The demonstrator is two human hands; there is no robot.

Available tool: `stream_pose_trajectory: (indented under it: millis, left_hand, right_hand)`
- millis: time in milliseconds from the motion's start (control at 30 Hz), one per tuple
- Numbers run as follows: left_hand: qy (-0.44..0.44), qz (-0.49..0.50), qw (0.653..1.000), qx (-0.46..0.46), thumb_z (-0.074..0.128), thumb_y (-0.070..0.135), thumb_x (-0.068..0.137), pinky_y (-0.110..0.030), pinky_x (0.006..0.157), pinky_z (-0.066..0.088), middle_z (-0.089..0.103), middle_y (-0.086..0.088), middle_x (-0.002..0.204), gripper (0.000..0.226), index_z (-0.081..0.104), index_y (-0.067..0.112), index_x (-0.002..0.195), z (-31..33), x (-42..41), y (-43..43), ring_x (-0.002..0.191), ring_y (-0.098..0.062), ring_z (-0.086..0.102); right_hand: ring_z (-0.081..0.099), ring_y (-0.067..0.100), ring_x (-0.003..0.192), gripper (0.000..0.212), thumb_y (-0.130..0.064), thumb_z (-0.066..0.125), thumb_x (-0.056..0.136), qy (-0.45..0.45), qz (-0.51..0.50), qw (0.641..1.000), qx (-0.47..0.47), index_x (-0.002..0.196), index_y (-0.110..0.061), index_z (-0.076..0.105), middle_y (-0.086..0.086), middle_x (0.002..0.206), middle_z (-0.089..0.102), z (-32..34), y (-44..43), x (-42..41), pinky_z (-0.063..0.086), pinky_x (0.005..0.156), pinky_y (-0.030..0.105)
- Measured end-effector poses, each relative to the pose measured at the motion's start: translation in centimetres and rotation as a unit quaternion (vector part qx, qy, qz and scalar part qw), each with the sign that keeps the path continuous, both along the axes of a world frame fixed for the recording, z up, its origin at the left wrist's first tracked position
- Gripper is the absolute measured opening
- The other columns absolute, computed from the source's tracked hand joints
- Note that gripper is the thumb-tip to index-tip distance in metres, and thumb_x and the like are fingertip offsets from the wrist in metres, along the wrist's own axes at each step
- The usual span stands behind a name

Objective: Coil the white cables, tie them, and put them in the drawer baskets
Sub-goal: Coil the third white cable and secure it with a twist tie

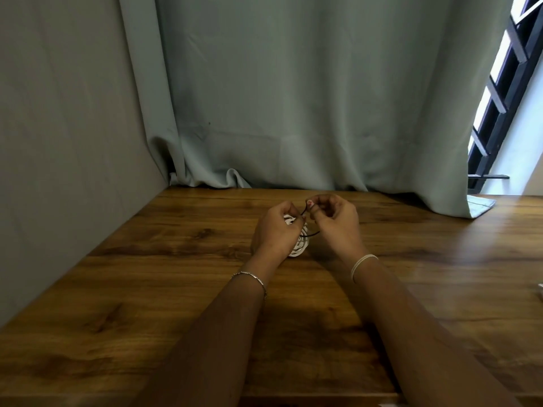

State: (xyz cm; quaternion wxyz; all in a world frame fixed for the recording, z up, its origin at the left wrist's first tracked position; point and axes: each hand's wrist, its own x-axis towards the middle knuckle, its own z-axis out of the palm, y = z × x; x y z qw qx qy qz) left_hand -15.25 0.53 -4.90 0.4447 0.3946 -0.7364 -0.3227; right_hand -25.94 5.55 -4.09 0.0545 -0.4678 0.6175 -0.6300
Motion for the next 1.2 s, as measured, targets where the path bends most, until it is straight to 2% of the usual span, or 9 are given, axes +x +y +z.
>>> stream_pose_trajectory:
  millis: [100,400,600,700,867,1033,1200]
  left_hand:
    - [-0.002,0.014,1.0,0.005,0.068,0.031,0.085,-0.035,0.072,0.052,0.066,0.006,0.088,0.024,0.053,0.03,0.067,0.1,0.22,-0.16,0.084,-0.018,0.062]
    - [-0.049,0.03,0.998,-0.018,0.065,0.033,0.087,-0.03,0.062,0.045,0.065,0.007,0.089,0.019,0.053,0.03,0.073,0.28,0.29,0.33,0.081,-0.017,0.06]
    - [-0.034,0.049,0.998,0.008,0.066,0.034,0.086,-0.035,0.066,0.054,0.067,0.006,0.085,0.023,0.051,0.029,0.069,0.16,0.32,-0.13,0.079,-0.019,0.064]
    - [-0.01,0.049,0.998,0.031,0.067,0.034,0.085,-0.041,0.069,0.058,0.068,0.006,0.084,0.022,0.053,0.029,0.069,0.14,0.36,-0.32,0.077,-0.021,0.067]
    - [-0.011,0.055,0.998,0.032,0.067,0.033,0.086,-0.037,0.072,0.055,0.067,0.007,0.088,0.022,0.053,0.028,0.07,0.21,0.49,-0.43,0.084,-0.019,0.064]
    - [-0.051,0.055,0.997,-0.016,0.064,0.034,0.088,-0.027,0.061,0.043,0.067,0.005,0.094,0.018,0.053,0.03,0.075,0.26,0.38,-0.02,0.085,-0.018,0.061]
    - [-0.074,0.034,0.993,-0.083,0.063,0.042,0.088,-0.032,0.065,0.049,0.066,0.005,0.096,0.016,0.055,0.033,0.078,-0.35,-0.13,0.15,0.089,-0.017,0.061]
  right_hand:
    - [0.068,0.023,0.082,0.005,-0.01,0.068,0.087,-0.005,0.006,1.0,0.005,0.091,-0.011,0.07,0.005,0.085,0.072,-0.15,-0.25,-0.01,0.057,0.082,0.04]
    - [0.069,0.02,0.079,0.006,-0.008,0.07,0.086,-0.036,0.01,0.999,-0.013,0.087,-0.014,0.069,0.003,0.079,0.071,0.08,-0.03,0.05,0.057,0.082,0.039]
    - [0.066,0.014,0.076,0.009,-0.006,0.071,0.085,-0.052,0.027,0.998,-0.002,0.093,-0.004,0.07,0.004,0.081,0.071,0.31,0.15,0.34,0.057,0.08,0.031]
    - [0.066,0.012,0.078,0.009,-0.004,0.071,0.084,-0.039,0.036,0.999,0.003,0.092,-0.006,0.071,0.003,0.083,0.071,0.34,0.32,0.58,0.056,0.077,0.024]
    - [0.065,0.007,0.075,0.012,-0.002,0.071,0.083,-0.014,0.037,0.999,0.007,0.086,-0.014,0.07,-0.004,0.08,0.07,0.4,0.43,0.75,0.053,0.073,0.016]
    - [0.066,0.008,0.073,0.02,-0.003,0.072,0.081,-0.009,0.005,1.0,-0.005,0.078,-0.023,0.068,-0.004,0.078,0.07,0.23,0.11,0.44,0.054,0.074,0.023]
    - [0.07,0.022,0.082,0.009,-0.003,0.072,0.081,-0.035,-0.014,0.999,-0.012,0.088,-0.008,0.071,0.007,0.084,0.073,0.21,-0.05,0.08,0.058,0.081,0.034]
